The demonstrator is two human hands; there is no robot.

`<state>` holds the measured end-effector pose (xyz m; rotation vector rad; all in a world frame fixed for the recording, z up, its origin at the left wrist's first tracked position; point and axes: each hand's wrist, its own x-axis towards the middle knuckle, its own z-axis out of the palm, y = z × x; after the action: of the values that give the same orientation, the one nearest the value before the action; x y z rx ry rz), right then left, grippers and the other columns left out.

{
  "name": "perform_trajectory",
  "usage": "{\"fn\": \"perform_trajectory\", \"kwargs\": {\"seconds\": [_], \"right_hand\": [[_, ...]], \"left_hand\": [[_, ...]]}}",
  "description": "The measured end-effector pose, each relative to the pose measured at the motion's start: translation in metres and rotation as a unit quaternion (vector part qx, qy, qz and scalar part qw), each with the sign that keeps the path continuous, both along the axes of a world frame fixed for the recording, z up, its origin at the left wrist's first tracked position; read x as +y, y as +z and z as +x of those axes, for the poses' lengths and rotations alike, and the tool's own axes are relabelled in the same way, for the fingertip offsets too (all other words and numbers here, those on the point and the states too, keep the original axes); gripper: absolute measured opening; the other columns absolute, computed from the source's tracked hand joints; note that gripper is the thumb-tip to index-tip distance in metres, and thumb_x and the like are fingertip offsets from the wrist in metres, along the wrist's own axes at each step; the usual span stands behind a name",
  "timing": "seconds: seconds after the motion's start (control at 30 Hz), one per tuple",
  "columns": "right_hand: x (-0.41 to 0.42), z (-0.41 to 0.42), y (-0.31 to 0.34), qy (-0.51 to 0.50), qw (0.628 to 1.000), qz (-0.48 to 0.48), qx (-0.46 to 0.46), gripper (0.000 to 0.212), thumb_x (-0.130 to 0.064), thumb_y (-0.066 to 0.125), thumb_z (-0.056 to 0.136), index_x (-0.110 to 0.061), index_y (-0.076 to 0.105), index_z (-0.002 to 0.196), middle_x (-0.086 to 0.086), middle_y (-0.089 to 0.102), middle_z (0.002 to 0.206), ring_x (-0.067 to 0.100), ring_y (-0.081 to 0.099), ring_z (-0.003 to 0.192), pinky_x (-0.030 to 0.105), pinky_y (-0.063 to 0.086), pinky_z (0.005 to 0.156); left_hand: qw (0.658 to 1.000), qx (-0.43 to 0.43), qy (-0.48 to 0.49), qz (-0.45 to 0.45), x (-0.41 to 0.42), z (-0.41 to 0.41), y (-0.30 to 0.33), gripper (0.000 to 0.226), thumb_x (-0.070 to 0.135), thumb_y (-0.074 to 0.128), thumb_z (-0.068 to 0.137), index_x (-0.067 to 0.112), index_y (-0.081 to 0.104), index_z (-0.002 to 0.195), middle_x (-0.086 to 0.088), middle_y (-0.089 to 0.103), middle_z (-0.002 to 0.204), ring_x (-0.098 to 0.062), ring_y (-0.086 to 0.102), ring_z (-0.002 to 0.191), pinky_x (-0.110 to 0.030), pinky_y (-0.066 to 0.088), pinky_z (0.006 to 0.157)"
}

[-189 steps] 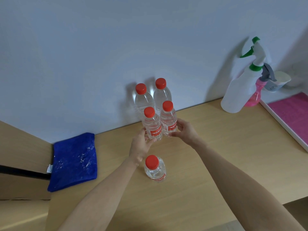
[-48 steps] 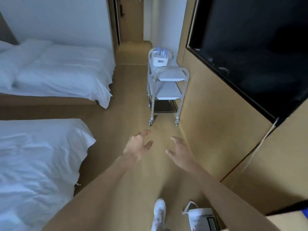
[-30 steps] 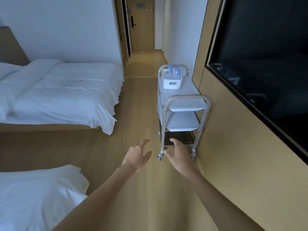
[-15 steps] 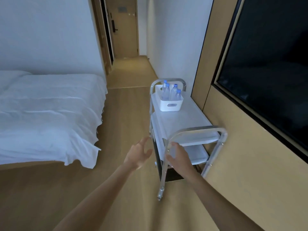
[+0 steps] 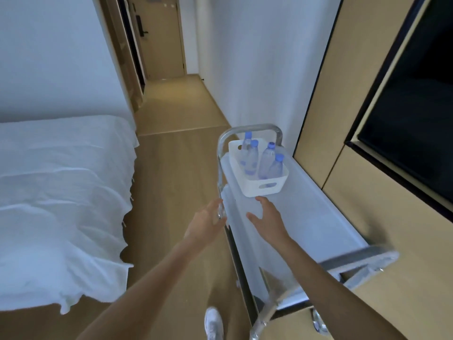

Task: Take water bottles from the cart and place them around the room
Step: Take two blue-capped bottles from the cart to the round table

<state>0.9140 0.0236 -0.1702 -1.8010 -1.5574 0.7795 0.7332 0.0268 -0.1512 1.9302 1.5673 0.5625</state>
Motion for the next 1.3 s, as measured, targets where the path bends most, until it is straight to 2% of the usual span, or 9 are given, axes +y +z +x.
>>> {"fn": "perform_trajectory", "kwargs": {"seconds": [0.27,0.43,0.53,0.63,0.7,0.77,0.87,1.03,1.3], "right_hand": [[0.189,-0.006,0.001,-0.053,0.998,0.005,0.037,0.054,-0.02,0.059,0.091,-0.007,0.036,0.138,0.009,0.043,0.142,0.022,0.04,0.131,0.023,0.026,0.105],[0.244,0.006,-0.009,-0.116,0.992,-0.003,0.051,0.053,-0.017,0.06,0.09,-0.007,0.038,0.137,0.009,0.045,0.139,0.024,0.044,0.128,0.02,0.027,0.102],[0.266,0.027,-0.012,-0.211,0.975,-0.001,0.076,0.057,-0.015,0.061,0.089,-0.01,0.036,0.14,0.01,0.043,0.141,0.026,0.042,0.13,0.028,0.032,0.104],[0.28,0.049,-0.016,-0.32,0.945,0.037,0.063,0.055,-0.013,0.061,0.088,-0.012,0.039,0.138,0.006,0.05,0.134,0.023,0.048,0.123,0.015,0.03,0.092],[0.285,0.059,-0.021,-0.385,0.919,0.053,0.062,0.055,-0.013,0.062,0.087,-0.017,0.04,0.138,0.002,0.052,0.132,0.021,0.05,0.12,0.019,0.033,0.092],[0.286,0.063,-0.025,-0.44,0.894,0.052,0.073,0.056,-0.013,0.062,0.086,-0.021,0.041,0.137,-0.001,0.052,0.133,0.019,0.049,0.121,0.023,0.035,0.093],[0.287,0.062,-0.032,-0.491,0.867,0.045,0.066,0.056,-0.014,0.063,0.087,-0.021,0.04,0.137,-0.002,0.05,0.136,0.02,0.046,0.124,0.025,0.036,0.094],[0.285,0.062,-0.045,-0.54,0.84,0.036,0.046,0.06,-0.011,0.067,0.084,-0.015,0.04,0.137,0.001,0.05,0.138,0.021,0.048,0.124,0.022,0.035,0.094],[0.28,0.08,-0.063,-0.522,0.85,0.007,0.068,0.065,-0.009,0.073,0.078,-0.014,0.042,0.134,0.003,0.054,0.133,0.019,0.052,0.12,0.02,0.036,0.093]], "left_hand": [[0.999,0.027,-0.028,0.017,0.207,-0.004,0.03,0.04,0.016,0.048,0.096,0.012,0.045,0.135,-0.006,0.053,0.134,-0.023,0.051,0.12,-0.026,0.036,0.096],[0.998,-0.035,-0.055,-0.015,0.295,0.014,0.01,0.035,0.017,0.05,0.094,0.016,0.05,0.129,0.005,0.058,0.114,-0.009,0.056,0.093,-0.005,0.041,0.076],[0.991,-0.061,-0.117,-0.026,0.34,0.038,-0.01,0.041,0.022,0.056,0.092,0.018,0.048,0.131,-0.001,0.057,0.122,-0.013,0.057,0.102,-0.02,0.044,0.091],[0.977,-0.073,-0.199,-0.011,0.38,0.068,-0.023,0.043,0.021,0.057,0.092,0.014,0.046,0.133,-0.002,0.055,0.127,-0.014,0.054,0.109,-0.028,0.041,0.099],[0.967,-0.086,-0.238,-0.012,0.403,0.084,-0.029,0.042,0.021,0.057,0.092,0.011,0.047,0.131,-0.004,0.055,0.129,-0.019,0.055,0.114,-0.036,0.042,0.102],[0.955,-0.092,-0.28,-0.013,0.423,0.094,-0.035,0.039,0.017,0.057,0.092,0.009,0.049,0.129,-0.001,0.055,0.127,-0.02,0.055,0.116,-0.034,0.042,0.102],[0.934,-0.095,-0.345,-0.01,0.445,0.108,-0.041,0.035,0.014,0.056,0.092,0.011,0.051,0.126,0.0,0.058,0.123,-0.013,0.057,0.11,-0.016,0.04,0.091],[0.895,-0.084,-0.43,-0.078,0.437,0.133,-0.057,0.031,0.02,0.054,0.093,0.018,0.053,0.124,0.0,0.061,0.118,-0.014,0.058,0.109,-0.035,0.048,0.095],[0.888,-0.091,-0.442,-0.088,0.424,0.142,-0.092,0.03,0.017,0.057,0.091,0.016,0.055,0.121,0.004,0.062,0.115,-0.01,0.06,0.103,-0.025,0.047,0.093]]}}
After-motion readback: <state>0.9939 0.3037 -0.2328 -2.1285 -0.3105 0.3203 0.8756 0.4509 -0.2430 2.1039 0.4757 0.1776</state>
